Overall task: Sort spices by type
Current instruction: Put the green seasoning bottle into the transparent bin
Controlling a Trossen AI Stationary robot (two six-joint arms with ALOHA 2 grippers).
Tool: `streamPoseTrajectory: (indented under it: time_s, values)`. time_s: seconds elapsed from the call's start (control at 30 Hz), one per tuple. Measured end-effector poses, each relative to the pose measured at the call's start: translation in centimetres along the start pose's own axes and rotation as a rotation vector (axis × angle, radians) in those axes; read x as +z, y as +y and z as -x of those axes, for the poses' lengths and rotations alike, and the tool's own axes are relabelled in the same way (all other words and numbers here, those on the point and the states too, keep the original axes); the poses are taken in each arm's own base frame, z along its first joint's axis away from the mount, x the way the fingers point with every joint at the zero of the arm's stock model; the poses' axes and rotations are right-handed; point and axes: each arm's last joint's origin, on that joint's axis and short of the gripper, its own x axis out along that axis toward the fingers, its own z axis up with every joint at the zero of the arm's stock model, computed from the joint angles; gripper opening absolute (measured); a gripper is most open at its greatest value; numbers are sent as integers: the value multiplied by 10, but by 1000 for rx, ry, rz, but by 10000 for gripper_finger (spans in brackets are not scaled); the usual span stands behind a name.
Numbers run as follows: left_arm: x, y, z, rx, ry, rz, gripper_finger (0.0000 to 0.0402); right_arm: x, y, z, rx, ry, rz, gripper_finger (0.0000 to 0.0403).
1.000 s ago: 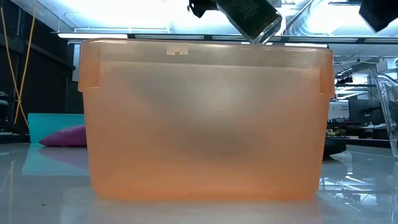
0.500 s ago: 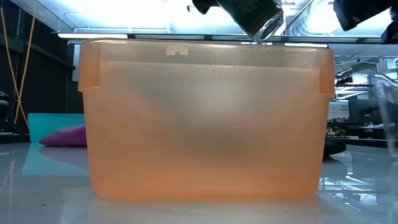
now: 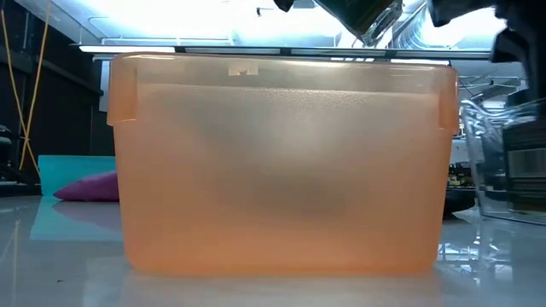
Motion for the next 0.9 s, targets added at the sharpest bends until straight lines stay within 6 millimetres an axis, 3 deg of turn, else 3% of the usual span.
streamPoseTrajectory:
  time_s: [0.13, 0.4, 0.6, 0.73, 0.9]
  values:
    - [0, 0, 0, 1, -2, 16, 167, 7, 2, 20, -8, -60, 13, 1]
    - [10, 2, -5, 22, -122, 59, 167, 8, -8, 87, -66, -122, 42, 0]
    - [1, 0, -43, -21, -193, 151, 167, -16, -28, 118, -23, -110, -90, 0]
    - [-1, -4, -68, -39, -190, 202, 167, -34, -43, 129, 47, -123, -223, 0]
    - [2, -13, -85, -55, -184, 179, 167, -37, -49, 120, 115, -163, -311, 0]
